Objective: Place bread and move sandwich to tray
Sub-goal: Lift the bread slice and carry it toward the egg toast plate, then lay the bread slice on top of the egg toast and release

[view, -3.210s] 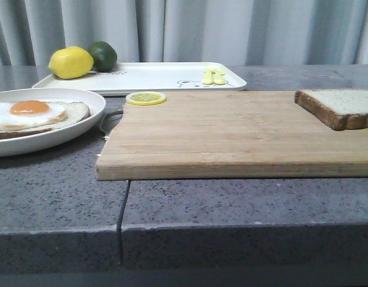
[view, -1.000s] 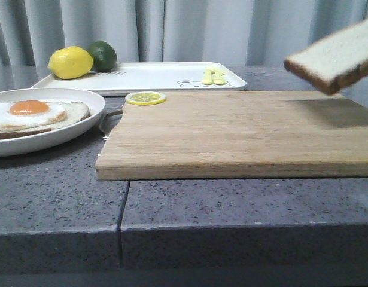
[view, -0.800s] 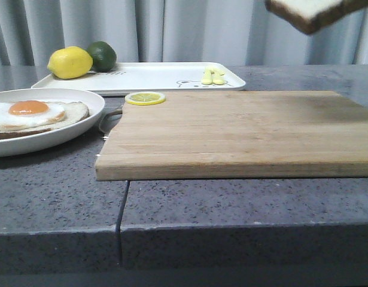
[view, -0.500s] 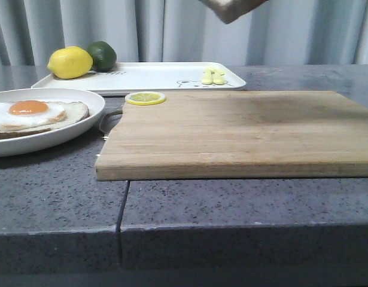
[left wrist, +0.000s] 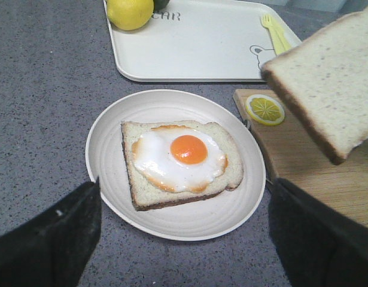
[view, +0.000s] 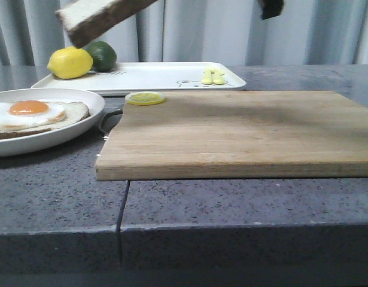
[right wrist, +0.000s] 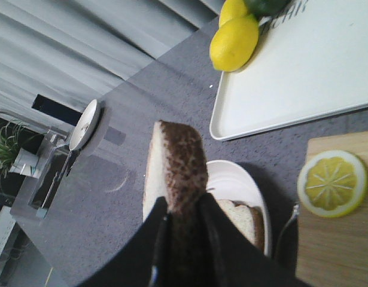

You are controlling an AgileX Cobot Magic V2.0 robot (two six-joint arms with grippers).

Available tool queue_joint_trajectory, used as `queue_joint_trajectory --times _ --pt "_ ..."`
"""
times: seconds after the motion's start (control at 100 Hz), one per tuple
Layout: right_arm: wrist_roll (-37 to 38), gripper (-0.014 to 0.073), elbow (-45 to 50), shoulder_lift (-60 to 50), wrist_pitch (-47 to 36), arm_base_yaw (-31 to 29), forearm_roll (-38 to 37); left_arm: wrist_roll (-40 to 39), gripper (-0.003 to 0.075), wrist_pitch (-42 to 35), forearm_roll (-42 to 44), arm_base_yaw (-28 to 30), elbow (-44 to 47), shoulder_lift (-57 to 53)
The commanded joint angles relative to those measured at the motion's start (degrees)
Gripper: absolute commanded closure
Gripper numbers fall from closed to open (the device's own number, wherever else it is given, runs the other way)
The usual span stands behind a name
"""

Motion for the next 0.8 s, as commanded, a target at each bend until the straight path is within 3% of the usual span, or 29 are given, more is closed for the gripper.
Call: queue_joint_trajectory --times 0.0,0.33,0.79 --pt "1.03 0.0701 -5.43 1.98 0.96 2.26 4.74 -0.42 0.0183 -3.35 -1.69 -0.03 -1.90 0.70" --pt "6.59 0.0701 -15.97 14.68 0.64 8.65 4.74 -0.42 0.0183 -3.35 -1.69 -0.03 -1.90 0.70" --pt "8.97 0.0702 -16.40 20.88 0.55 10.40 4.74 -0.42 0.0183 -3.35 -1.69 -0.03 -1.90 0.70"
